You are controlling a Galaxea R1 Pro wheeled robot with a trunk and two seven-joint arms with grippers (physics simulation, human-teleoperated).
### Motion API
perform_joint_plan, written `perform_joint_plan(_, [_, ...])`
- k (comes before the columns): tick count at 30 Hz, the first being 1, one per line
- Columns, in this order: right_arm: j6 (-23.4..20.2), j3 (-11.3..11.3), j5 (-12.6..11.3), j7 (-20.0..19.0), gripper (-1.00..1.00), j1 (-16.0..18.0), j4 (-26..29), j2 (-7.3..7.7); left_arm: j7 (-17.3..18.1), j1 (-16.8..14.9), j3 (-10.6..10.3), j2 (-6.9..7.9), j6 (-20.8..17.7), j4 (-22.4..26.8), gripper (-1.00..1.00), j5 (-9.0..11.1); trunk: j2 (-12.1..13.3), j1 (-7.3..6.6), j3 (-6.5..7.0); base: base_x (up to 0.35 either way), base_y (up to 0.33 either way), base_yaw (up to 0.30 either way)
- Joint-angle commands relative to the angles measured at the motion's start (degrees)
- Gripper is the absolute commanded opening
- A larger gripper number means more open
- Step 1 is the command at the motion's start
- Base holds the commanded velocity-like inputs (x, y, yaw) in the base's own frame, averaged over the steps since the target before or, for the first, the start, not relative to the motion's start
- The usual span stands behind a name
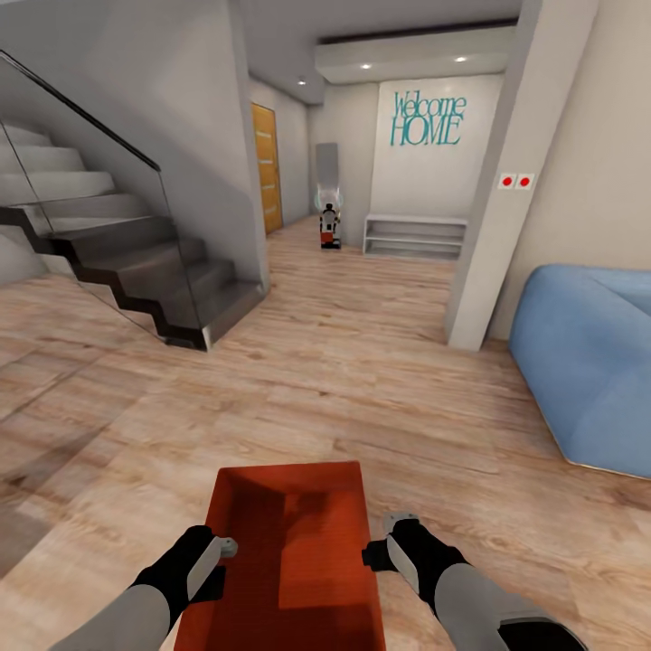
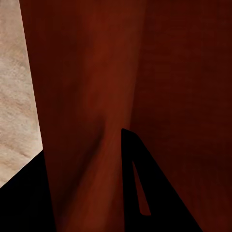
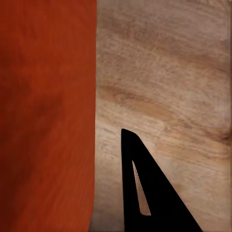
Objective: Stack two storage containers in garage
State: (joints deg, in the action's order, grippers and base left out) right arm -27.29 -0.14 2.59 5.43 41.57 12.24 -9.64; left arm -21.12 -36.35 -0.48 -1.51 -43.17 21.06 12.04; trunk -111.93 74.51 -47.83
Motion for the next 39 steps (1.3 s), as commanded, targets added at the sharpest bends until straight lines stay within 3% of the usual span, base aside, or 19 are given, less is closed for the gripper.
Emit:
perform_joint_plan(1, [-0.5, 0.5, 2.2, 0.4, -1.00, 0.0, 0.1, 1.99, -0.4, 0.0, -0.3, 0.02, 0.5, 0.0, -1.00, 4.1, 0.0, 0.03, -0.05, 0.341, 0.000, 0.000])
perform_joint_plan(39, [-0.5, 0.5, 2.2, 0.4, -1.00, 0.0, 0.1, 2.04, -0.4, 0.0, -0.3, 0.02, 0.6, 0.0, -1.00, 4.1, 0.0, 0.03, -0.05, 0.341, 0.000, 0.000])
